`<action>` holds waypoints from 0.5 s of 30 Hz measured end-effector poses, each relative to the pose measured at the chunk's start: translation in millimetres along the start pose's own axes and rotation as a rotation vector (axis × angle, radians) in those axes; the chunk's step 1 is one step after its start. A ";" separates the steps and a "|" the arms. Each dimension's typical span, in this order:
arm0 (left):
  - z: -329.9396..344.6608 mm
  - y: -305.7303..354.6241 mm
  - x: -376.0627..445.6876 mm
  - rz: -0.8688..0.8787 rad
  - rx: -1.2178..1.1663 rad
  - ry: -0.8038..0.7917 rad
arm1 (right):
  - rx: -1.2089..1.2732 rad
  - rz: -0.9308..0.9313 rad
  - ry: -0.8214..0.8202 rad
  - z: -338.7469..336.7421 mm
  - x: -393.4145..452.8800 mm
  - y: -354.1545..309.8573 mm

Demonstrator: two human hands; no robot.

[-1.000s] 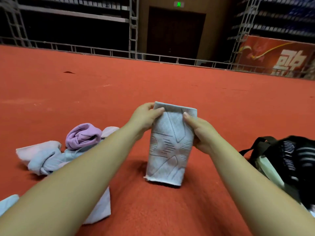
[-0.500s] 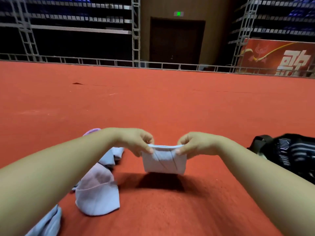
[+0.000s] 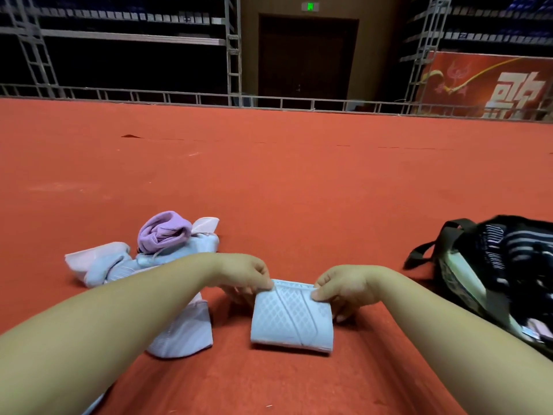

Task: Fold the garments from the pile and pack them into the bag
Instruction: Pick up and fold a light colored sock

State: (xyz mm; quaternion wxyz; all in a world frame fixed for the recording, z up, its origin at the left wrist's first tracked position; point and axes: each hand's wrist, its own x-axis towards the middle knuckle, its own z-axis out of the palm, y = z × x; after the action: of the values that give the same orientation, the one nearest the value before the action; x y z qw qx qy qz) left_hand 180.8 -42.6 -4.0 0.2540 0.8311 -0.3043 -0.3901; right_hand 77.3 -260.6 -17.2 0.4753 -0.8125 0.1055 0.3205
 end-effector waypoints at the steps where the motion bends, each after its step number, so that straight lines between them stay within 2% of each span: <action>1: -1.0 -0.6 3.6 0.019 0.010 0.077 | -0.011 0.003 0.054 -0.7 2.4 2.0; 4: -3.5 -3.4 11.3 0.071 0.125 0.217 | -0.010 0.016 0.142 -1.1 9.5 4.7; 7: 2.4 2.1 4.9 0.175 0.263 0.283 | 0.002 0.015 0.204 -2.1 16.2 4.8; 9: 11.7 8.2 -2.7 0.301 0.384 0.218 | -0.006 0.010 0.252 -1.6 19.6 4.2; 11: 25.1 9.0 -5.3 0.349 0.520 0.061 | -0.022 0.008 0.285 0.9 20.7 3.8; 13: 37.0 0.0 -2.7 0.293 0.697 -0.066 | -0.066 0.010 0.339 4.2 20.8 2.7; 15: 44.3 -15.1 2.9 0.233 0.835 -0.091 | -0.286 -0.041 0.525 6.8 20.3 3.5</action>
State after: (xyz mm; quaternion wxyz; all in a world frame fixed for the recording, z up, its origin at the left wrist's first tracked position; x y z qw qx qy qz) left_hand 151.3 -42.5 -40.5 -0.0751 0.8045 -0.5387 -0.2387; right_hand 88.4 -254.1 -34.6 0.3191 -0.9282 0.1622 0.1012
